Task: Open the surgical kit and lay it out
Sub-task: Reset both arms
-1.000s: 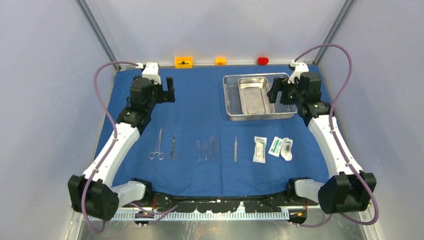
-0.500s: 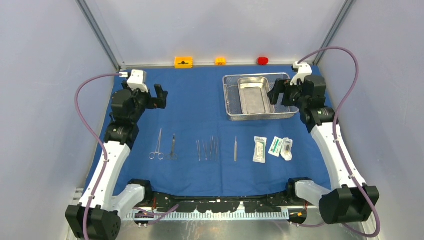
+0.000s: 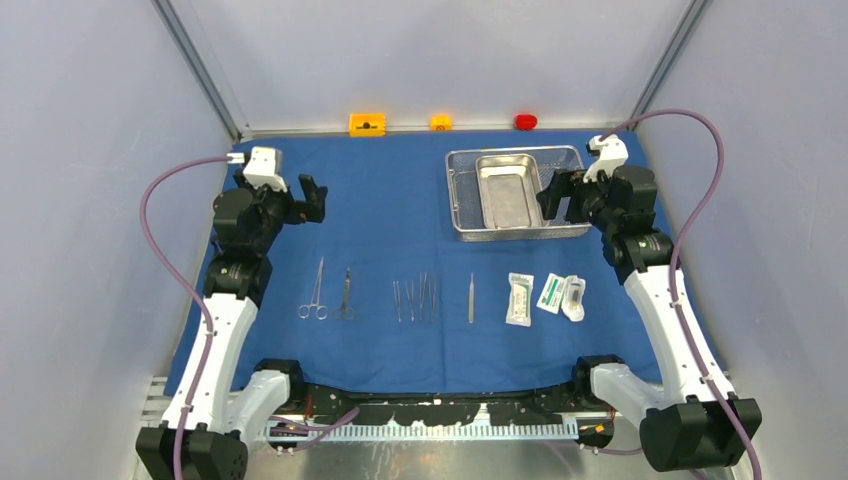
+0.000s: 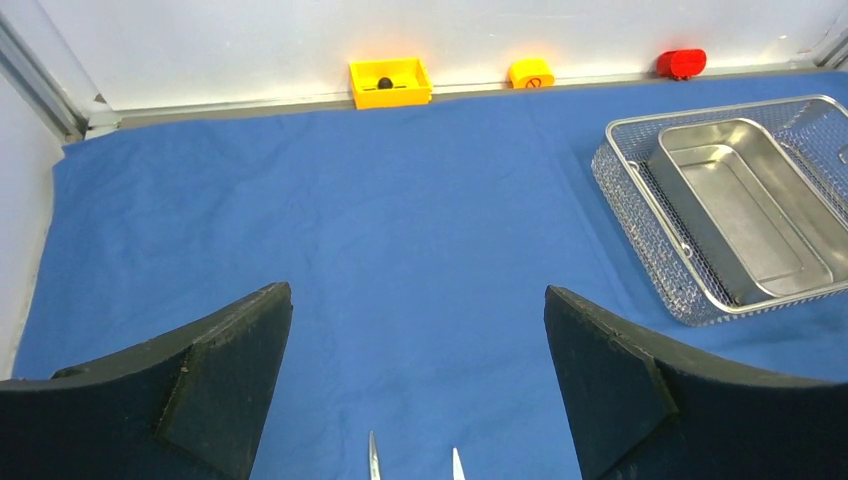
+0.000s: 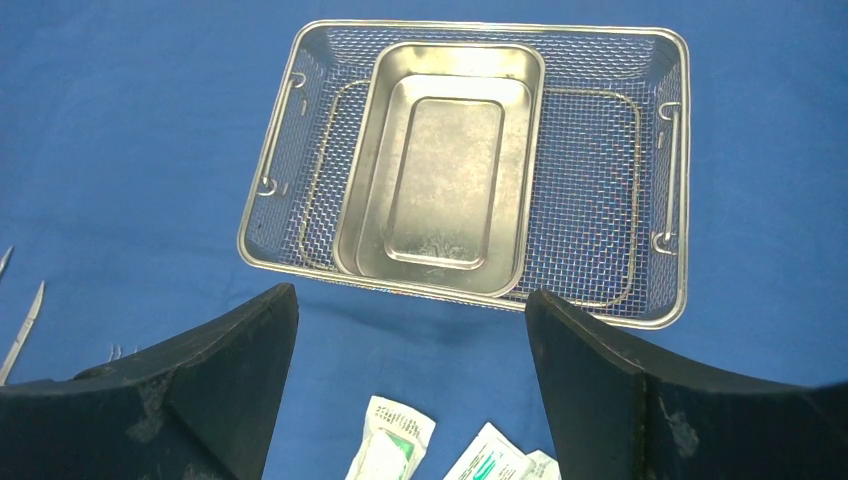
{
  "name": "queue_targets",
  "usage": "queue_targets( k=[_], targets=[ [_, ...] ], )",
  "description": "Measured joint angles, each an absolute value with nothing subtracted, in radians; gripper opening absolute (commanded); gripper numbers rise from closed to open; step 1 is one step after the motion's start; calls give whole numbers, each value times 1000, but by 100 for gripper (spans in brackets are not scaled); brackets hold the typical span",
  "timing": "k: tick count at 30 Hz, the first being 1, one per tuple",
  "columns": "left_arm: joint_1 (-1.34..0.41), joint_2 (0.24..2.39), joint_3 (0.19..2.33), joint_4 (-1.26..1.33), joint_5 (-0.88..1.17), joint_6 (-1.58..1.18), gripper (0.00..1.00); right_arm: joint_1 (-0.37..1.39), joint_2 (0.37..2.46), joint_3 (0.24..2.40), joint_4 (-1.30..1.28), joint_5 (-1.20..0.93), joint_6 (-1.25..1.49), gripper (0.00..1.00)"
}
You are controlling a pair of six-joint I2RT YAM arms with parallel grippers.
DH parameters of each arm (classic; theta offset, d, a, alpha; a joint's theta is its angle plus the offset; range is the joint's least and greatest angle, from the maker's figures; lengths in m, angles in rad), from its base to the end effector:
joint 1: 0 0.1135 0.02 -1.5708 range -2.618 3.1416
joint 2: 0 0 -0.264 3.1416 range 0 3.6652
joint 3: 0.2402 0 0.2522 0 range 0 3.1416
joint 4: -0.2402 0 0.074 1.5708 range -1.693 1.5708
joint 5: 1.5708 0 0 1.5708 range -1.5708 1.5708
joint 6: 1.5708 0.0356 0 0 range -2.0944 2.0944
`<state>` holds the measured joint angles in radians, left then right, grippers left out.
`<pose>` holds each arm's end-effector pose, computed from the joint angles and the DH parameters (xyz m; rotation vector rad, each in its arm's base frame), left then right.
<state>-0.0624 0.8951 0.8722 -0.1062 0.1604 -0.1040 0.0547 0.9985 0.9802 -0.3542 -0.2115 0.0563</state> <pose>0.2086 -0.0187 0.3598 0.0847 1.7029 -0.2604 0.2236 0.0197 0.3513 -0.1390 1.9398 0.2790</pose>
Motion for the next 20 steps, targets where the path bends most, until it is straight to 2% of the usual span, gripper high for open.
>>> queue_targets(
  k=[20],
  targets=[
    [-12, 857, 842, -104, 245, -139, 100, 48, 975, 965, -344, -213, 55, 89]
  ],
)
